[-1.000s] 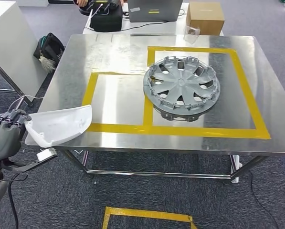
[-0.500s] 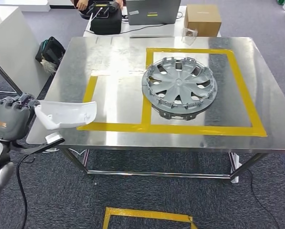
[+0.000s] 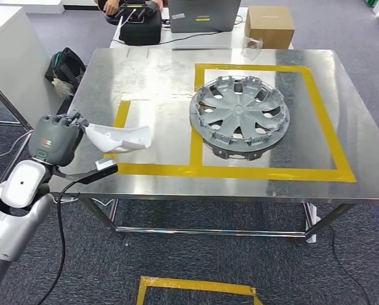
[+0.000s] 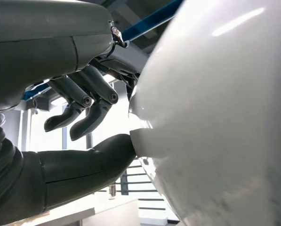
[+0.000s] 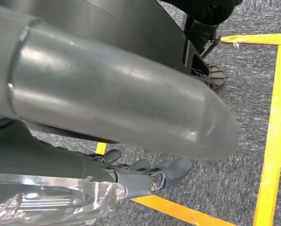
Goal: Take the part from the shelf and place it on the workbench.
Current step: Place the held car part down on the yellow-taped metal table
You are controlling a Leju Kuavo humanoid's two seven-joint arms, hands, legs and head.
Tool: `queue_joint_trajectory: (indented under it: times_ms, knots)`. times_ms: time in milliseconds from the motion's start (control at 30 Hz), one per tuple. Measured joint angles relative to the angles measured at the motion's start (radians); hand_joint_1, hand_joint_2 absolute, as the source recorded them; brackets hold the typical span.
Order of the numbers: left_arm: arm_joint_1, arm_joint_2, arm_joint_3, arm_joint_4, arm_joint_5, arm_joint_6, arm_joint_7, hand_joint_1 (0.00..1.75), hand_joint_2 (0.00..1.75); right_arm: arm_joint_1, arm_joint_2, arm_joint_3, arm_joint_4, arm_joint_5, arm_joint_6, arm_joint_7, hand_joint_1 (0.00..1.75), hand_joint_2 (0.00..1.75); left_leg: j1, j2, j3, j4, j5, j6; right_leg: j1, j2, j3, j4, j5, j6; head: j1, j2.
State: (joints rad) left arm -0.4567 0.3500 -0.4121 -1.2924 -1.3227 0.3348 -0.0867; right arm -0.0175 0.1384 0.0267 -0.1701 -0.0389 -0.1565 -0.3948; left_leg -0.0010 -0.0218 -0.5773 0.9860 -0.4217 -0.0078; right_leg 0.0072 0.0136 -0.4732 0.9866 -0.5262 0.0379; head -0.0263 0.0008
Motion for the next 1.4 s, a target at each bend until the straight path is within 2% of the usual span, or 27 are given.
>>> queue_joint_trajectory:
  times_ms: [533, 900, 1067, 1400]
  knots:
    - [-0.154, -0.082, -0.089, 0.177, 0.027, -0.107, 0.046, 1.75, 1.75, 0.0, 0.002, 0.001, 0.0, 0.017, 0.024, 0.01, 0.0, 0.0, 0.0, 0.0, 0.0, 0.0, 0.001, 0.002, -0.001, -0.001, -0.005, -0.001, 0.001, 0.001, 0.0, 0.0]
    - [-0.234, -0.141, -0.137, 0.291, 0.045, -0.135, 0.066, 1.75, 1.75, 0.0, 0.004, 0.002, 0.0, 0.02, 0.032, 0.011, 0.0, 0.0, -0.001, 0.0, 0.0, 0.001, 0.002, 0.002, -0.001, -0.001, 0.0, -0.001, 0.001, 0.001, 0.0, 0.0]
    - [-0.256, -0.15, -0.158, 0.327, 0.031, -0.104, 0.075, 1.75, 1.75, 0.0, 0.004, 0.002, 0.0, 0.021, 0.034, 0.009, 0.0, 0.0, -0.001, 0.0, 0.0, 0.0, 0.002, 0.002, -0.001, -0.001, 0.001, -0.001, 0.001, 0.001, 0.0, 0.0]
    - [-0.264, -0.134, -0.2, 0.381, -0.056, 0.011, 0.128, 1.75, 1.75, 0.0, 0.004, 0.002, 0.0, 0.022, 0.039, 0.009, 0.0, 0.0, -0.001, 0.0, 0.0, 0.0, 0.002, 0.002, -0.001, -0.001, 0.001, -0.001, 0.001, 0.001, 0.0, 0.0]
